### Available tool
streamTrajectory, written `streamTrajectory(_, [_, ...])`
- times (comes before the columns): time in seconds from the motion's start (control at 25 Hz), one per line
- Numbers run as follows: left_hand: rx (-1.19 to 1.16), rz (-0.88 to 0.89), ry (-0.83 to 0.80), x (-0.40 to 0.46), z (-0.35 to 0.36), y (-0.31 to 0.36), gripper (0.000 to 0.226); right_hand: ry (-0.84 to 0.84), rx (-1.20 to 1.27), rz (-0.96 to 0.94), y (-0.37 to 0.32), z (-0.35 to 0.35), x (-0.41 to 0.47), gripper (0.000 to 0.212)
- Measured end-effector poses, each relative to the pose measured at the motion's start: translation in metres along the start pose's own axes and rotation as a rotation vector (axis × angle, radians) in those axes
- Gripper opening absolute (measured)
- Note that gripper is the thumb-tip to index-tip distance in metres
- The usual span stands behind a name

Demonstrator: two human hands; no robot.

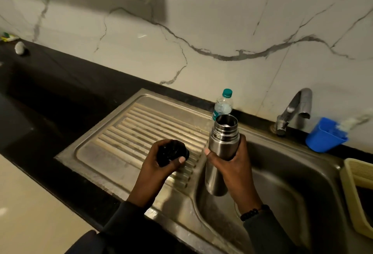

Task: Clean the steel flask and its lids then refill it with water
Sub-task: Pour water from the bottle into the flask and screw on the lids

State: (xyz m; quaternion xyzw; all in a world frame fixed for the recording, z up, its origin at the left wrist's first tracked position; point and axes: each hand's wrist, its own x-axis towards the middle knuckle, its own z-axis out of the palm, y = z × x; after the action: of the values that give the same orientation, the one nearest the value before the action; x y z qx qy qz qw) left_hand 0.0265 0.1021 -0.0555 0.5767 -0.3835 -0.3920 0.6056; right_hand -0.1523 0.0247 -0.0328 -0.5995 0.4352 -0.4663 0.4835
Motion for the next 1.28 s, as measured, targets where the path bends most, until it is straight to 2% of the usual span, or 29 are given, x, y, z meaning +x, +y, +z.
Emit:
streamTrajectory(0.2, [-0.094, 0.084, -0.041, 0.004, 0.033, 0.045, 0.060, 0.032, -0.068, 0.008, 0.000, -0.030, -0.016, 0.065])
streamTrajectory(0.4, [-0.129, 0.206, -0.147, 0.006, 0.067, 0.078, 0.044, 0.046, -0.190, -0.006, -0.001, -0.050, -0.030, 0.071])
streamTrajectory(0.48, [-0.113, 0.257, -0.191, 0.003, 0.079, 0.087, 0.045, 0.057, -0.230, -0.023, -0.003, -0.057, -0.033, 0.070])
streamTrajectory(0.64, [-0.005, 0.323, -0.264, 0.004, 0.098, 0.091, 0.047, 0.093, -0.295, -0.032, -0.004, -0.067, -0.035, 0.072])
streamTrajectory(0.8, [0.258, 0.475, -0.287, 0.005, 0.115, 0.088, 0.052, 0.107, -0.299, -0.055, -0.010, -0.076, -0.033, 0.075])
streamTrajectory(0.96, [0.245, 0.436, -0.336, 0.003, 0.126, 0.086, 0.056, 0.091, -0.239, -0.067, -0.018, -0.087, -0.033, 0.063])
streamTrajectory(1.08, [0.181, 0.383, -0.397, -0.001, 0.133, 0.087, 0.058, 0.066, -0.205, -0.062, -0.021, -0.089, -0.034, 0.062])
streamTrajectory(1.28, [0.124, 0.400, -0.296, -0.001, 0.148, 0.089, 0.057, 0.056, -0.186, -0.064, -0.026, -0.092, -0.036, 0.065])
